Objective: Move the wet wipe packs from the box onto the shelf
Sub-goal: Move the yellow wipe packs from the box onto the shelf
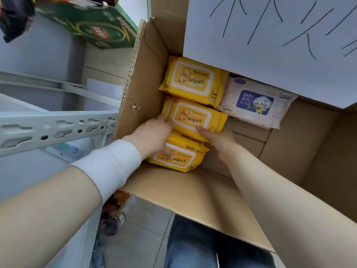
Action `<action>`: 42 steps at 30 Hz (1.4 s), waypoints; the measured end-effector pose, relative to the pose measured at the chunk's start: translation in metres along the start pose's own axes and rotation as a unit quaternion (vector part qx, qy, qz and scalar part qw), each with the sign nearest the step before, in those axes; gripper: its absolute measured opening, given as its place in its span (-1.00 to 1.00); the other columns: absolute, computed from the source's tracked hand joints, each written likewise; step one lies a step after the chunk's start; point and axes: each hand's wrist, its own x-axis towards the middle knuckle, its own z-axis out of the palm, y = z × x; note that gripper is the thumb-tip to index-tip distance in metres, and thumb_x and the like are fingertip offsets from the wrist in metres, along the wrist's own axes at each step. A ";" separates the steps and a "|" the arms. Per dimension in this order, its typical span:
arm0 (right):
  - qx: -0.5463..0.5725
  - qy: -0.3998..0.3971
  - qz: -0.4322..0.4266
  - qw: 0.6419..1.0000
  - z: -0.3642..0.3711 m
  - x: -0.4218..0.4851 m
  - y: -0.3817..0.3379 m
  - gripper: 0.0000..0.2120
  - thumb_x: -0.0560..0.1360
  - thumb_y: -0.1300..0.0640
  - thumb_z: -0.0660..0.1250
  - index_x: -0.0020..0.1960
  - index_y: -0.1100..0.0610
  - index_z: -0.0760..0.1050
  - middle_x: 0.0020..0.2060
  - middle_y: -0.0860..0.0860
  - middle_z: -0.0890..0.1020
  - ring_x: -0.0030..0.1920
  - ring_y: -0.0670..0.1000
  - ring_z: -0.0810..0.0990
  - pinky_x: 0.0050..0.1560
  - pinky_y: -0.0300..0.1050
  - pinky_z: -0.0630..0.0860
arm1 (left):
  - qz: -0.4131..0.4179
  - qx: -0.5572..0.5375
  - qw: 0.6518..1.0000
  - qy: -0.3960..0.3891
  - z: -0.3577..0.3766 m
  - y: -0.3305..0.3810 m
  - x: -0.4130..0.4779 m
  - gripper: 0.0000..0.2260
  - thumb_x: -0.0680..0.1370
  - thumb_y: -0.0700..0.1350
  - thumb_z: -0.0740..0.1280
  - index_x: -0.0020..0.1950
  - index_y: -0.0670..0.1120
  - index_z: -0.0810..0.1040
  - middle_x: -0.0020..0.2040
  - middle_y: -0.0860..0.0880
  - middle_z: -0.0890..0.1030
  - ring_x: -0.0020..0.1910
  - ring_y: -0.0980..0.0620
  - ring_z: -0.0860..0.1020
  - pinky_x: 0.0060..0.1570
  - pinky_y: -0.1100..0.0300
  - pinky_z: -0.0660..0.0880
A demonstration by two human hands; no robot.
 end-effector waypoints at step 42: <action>-0.328 -0.468 -0.381 0.726 0.063 -0.687 0.187 -0.57 0.31 0.03 0.41 0.16 0.06 0.46 -0.03 -0.03 0.71 -0.06 0.00 0.70 -0.23 -0.20 0.62 | -0.196 -0.561 0.275 0.756 0.311 0.002 -0.877 -0.83 0.35 -0.06 0.49 -0.19 0.07 0.52 -0.20 0.16 0.66 -0.15 0.18 0.64 -0.04 0.12 0.56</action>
